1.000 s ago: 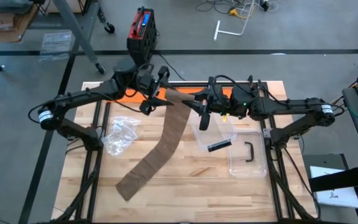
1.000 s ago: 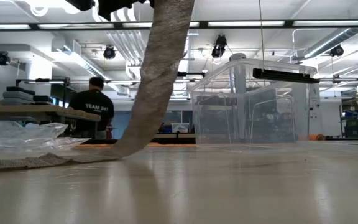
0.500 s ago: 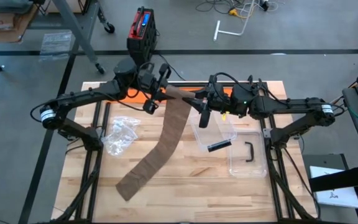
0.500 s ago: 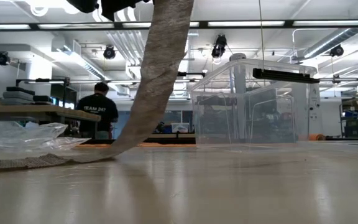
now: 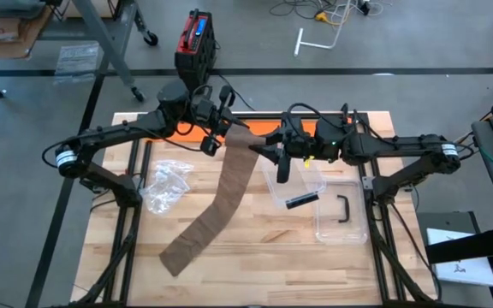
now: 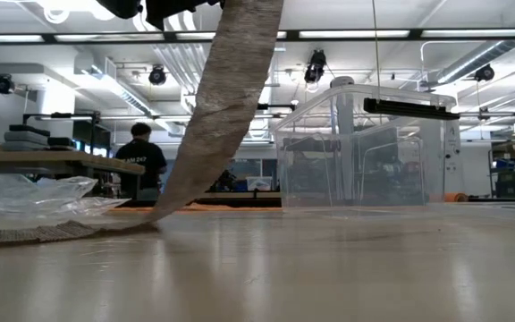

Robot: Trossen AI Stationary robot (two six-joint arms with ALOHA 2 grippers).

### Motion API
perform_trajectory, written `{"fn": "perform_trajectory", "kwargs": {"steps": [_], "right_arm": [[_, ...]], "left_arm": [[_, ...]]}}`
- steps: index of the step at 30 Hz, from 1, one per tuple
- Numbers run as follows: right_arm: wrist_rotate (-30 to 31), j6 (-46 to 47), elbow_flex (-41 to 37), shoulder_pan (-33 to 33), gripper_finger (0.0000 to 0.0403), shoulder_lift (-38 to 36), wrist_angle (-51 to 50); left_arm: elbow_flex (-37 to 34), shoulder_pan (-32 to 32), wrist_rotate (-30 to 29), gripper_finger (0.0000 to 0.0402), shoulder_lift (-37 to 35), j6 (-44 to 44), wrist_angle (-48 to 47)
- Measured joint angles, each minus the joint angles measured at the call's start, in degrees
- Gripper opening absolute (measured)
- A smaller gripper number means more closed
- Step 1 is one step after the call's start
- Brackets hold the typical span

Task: Roll bandage
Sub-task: Roll the brown bandage

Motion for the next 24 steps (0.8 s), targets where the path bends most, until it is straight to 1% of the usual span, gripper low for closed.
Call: {"fn": "perform_trajectory", "kwargs": {"steps": [12, 19, 24], "right_arm": [[0.13, 4.64, 0.04, 0.0, 0.0091, -0.07, -4.93], [0.02, 4.91, 0.13, 0.02, 0.0091, -0.11, -5.77], [-0.18, 3.23, 0.05, 0.07, 0.0091, -0.11, -4.8]], "left_arm": [[0.0, 0.02, -1.61, 0.0, -0.3, 0.44, -0.05], [-0.02, 0.51, -1.92, 0.0, -1.4, 1.05, -0.17], [-0.02, 0.9, -2.27, 0.0, -1.44, 2.31, -3.32]]}}
